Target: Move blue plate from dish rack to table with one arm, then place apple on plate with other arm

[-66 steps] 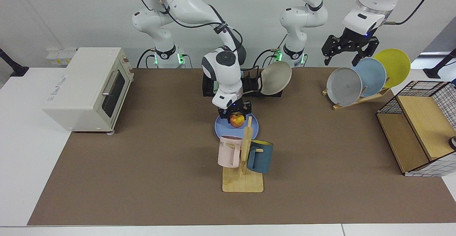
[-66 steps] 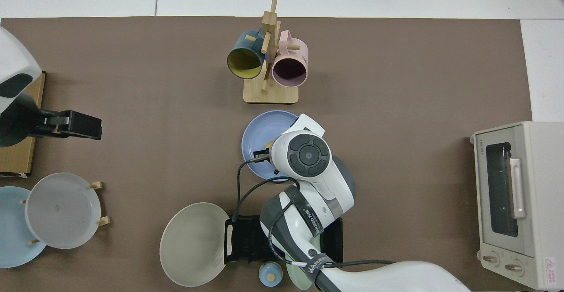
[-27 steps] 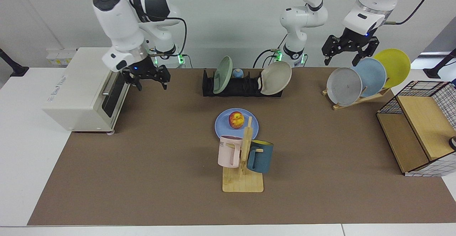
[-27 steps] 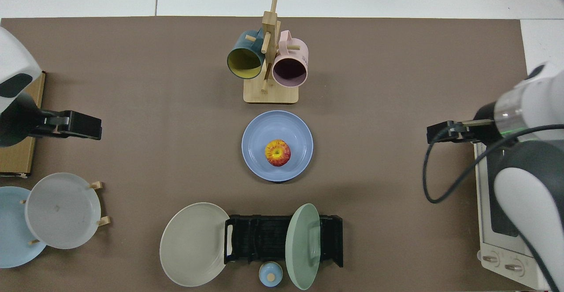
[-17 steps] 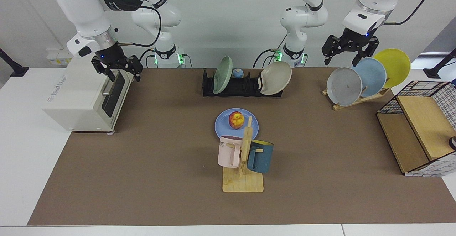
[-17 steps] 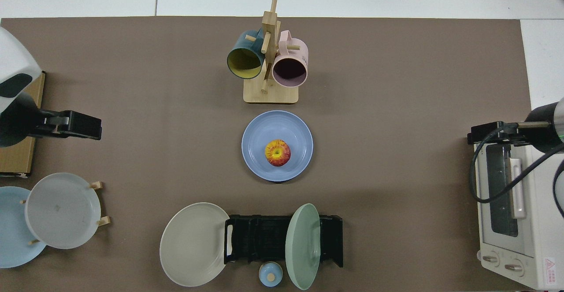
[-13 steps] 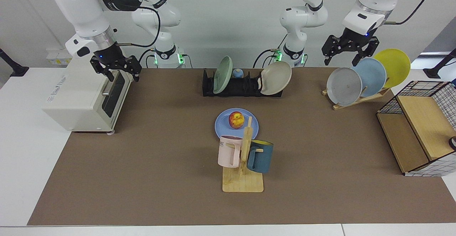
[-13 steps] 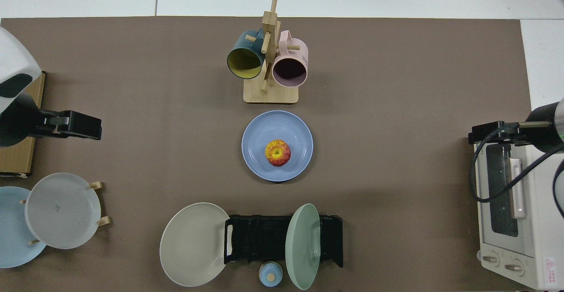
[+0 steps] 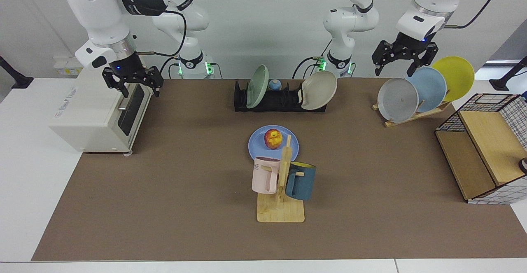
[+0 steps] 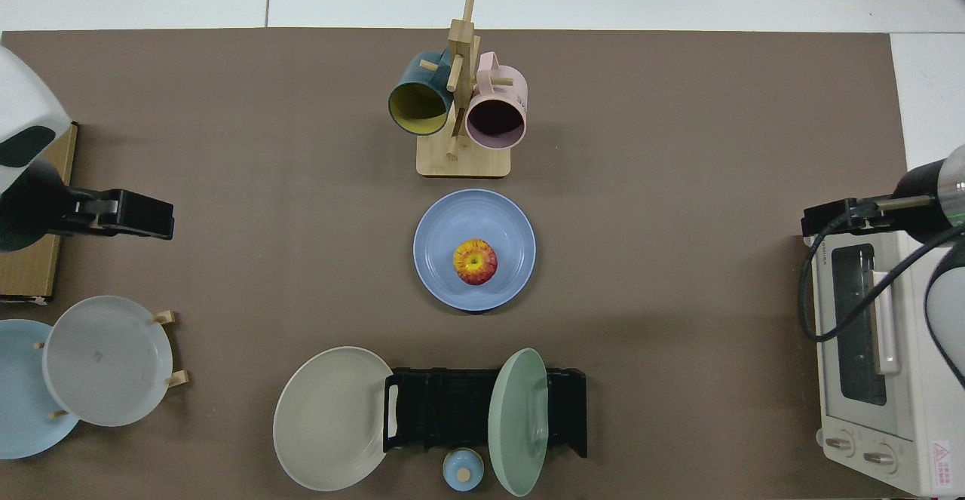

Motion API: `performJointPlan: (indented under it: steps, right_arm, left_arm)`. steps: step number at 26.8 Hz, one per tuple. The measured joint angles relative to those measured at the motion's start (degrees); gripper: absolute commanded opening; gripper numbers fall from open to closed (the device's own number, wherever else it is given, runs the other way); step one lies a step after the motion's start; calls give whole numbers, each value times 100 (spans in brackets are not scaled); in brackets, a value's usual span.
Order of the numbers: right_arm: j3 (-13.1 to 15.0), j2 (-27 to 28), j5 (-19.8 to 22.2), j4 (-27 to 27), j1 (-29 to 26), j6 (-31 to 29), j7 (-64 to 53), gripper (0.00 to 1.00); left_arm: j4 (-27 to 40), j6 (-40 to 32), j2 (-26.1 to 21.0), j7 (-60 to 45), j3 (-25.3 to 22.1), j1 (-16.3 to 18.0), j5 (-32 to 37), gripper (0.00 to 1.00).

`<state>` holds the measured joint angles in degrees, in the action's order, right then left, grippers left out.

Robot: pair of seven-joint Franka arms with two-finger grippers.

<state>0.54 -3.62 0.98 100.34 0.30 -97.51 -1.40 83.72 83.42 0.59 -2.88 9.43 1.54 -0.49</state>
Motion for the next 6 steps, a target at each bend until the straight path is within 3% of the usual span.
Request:
performJointPlan:
  steps: [6]
  right_arm:
    - [-5,3,-1,-35,0,0,-7,100]
  left_arm:
    - [0,0,0,0,0,0,0,100]
